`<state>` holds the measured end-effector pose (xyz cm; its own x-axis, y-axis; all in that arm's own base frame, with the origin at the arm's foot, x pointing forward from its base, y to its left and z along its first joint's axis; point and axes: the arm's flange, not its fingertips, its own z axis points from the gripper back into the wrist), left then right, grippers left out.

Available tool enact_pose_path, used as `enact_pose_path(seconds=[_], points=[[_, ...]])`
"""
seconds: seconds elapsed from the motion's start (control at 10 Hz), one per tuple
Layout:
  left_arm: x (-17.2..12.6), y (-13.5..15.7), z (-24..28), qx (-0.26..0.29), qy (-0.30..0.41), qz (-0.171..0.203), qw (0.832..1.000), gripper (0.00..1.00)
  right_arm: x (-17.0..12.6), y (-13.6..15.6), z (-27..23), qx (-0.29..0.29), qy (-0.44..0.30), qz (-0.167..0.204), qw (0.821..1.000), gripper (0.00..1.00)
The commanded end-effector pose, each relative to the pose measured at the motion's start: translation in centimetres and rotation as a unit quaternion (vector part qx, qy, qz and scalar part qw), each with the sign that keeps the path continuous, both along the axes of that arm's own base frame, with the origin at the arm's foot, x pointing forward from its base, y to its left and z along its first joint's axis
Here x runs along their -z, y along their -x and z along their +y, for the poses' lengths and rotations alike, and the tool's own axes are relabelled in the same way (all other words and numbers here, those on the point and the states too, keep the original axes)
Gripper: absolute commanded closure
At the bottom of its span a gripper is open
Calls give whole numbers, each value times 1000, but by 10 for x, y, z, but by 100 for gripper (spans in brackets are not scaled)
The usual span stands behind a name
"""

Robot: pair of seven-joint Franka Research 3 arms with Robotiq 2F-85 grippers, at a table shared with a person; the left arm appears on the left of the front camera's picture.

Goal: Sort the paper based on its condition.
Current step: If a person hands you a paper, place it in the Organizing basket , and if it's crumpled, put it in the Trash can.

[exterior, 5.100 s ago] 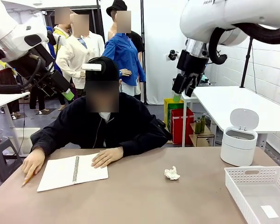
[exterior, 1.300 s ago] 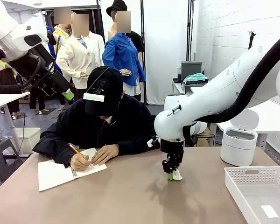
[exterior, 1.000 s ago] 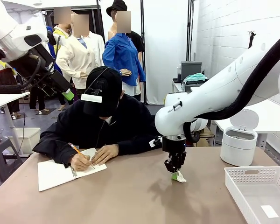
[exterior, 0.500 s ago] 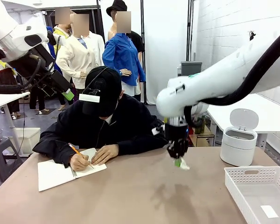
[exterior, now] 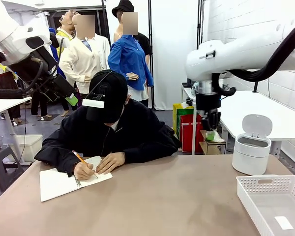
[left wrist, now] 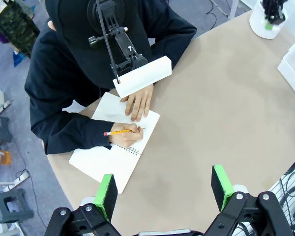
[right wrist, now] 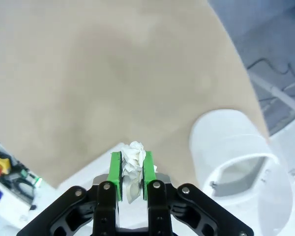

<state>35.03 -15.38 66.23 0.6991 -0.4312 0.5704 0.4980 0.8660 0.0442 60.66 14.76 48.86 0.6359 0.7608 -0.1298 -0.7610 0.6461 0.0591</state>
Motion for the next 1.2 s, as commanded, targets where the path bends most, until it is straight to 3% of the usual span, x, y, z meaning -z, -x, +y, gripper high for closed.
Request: enact_pose_path(seconds=[0.0,0.2,0.3,0.4,0.7,0.8,1.1], points=[[-1,0,1,-1,-4,-2,1000,0,-5,-22,-34,11,25,-21,999,79],[-1,0,1,-1,-4,-2,1000,0,-7,-32,-69,66,25,-38,997,79],[-1,0,1,-1,-4,-2,1000,0,-8,-27,-59,98,4,-43,994,79],[-1,0,1,-1,-4,-2,1000,0,-10,-26,-71,39,23,-27,999,79],[-1,0,1,-1,-4,-2,1000,0,-11,-27,-75,58,20,-32,998,79],[-1,0,1,-1,-4,-2,1000,0,-13,-24,-88,37,21,-24,999,79],[-1,0,1,-1,-4,-2,1000,0,-28,-14,-117,54,31,-55,997,79]])
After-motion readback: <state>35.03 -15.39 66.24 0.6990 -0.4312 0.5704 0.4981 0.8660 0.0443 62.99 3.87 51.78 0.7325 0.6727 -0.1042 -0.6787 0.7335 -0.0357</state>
